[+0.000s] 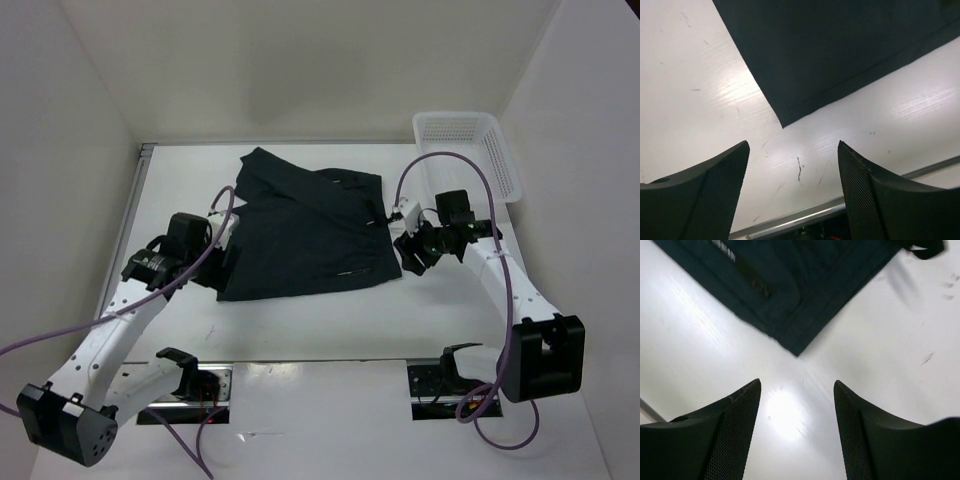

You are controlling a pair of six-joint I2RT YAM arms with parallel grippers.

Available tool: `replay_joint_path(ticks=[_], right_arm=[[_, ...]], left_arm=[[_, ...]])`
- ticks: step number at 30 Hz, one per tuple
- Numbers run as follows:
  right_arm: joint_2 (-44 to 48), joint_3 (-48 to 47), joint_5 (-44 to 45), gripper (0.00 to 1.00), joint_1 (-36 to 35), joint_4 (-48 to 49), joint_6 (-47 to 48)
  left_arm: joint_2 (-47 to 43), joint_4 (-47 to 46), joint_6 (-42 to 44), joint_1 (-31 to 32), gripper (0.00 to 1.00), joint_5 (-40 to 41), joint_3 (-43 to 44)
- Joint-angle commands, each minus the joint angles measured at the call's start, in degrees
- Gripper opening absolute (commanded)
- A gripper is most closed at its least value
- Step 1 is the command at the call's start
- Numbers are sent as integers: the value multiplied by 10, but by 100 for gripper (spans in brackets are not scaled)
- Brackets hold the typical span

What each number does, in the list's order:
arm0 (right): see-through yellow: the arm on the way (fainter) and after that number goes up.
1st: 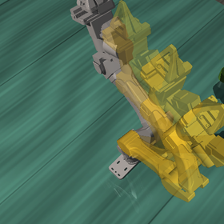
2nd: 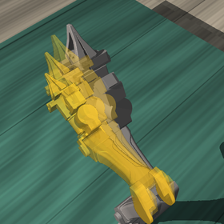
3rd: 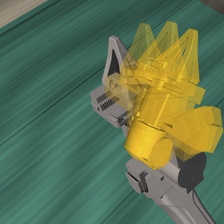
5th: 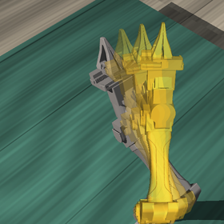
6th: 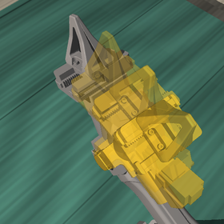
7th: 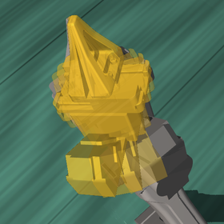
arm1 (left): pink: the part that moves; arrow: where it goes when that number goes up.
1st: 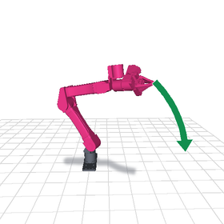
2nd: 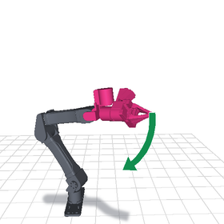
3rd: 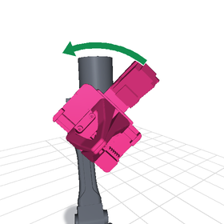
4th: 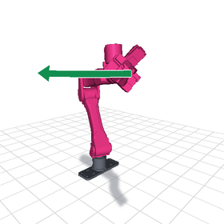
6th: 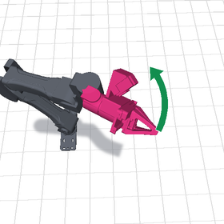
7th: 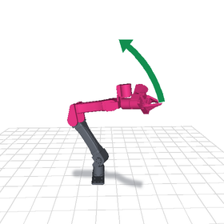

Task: Fold and stack the shorts
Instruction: Flatten the shorts out

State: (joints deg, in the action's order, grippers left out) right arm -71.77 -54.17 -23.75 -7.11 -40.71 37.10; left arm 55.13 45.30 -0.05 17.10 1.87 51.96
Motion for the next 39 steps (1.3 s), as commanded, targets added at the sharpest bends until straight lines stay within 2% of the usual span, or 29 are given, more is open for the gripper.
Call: replay_joint_path(ticks=[1, 4, 8, 12, 14, 20, 29, 31, 32, 36, 37, 39], right_arm=[[43, 12, 38, 66, 3, -18, 53], [44, 23, 25, 66, 3, -5, 39], [16, 29, 41, 67, 3, 42, 33], [-13, 35, 70, 70, -17, 66, 82], [-28, 35, 96, 73, -60, 66, 101], [-106, 22, 170, 73, -149, 128, 135], [-180, 15, 194, 73, -192, 147, 168], [-188, 21, 194, 68, -192, 147, 168], [-195, 27, 194, 65, -192, 152, 168], [-201, 32, 201, 42, -197, 152, 173], [-201, 39, 201, 30, -197, 152, 173], [-201, 46, 201, 13, -197, 152, 173]], left_arm=[[-5, 34, 1, 0, 79, -30, -11], [34, 19, 1, 0, 79, -30, -27], [76, -55, 1, 18, 82, 44, -60], [99, -130, 1, 28, 85, 92, -104], [117, -149, 1, 35, 87, 99, -128], [187, -224, 1, 35, 89, 100, -122], [250, -272, 1, 40, 89, 99, -158], [255, -281, 1, 40, 88, 94, -158], [255, -281, 1, 40, 85, 88, -158], [262, -236, 1, 45, 53, 60, -151], [267, -219, 1, 45, 38, 54, -151], [267, -209, 1, 50, 20, 54, -156]])
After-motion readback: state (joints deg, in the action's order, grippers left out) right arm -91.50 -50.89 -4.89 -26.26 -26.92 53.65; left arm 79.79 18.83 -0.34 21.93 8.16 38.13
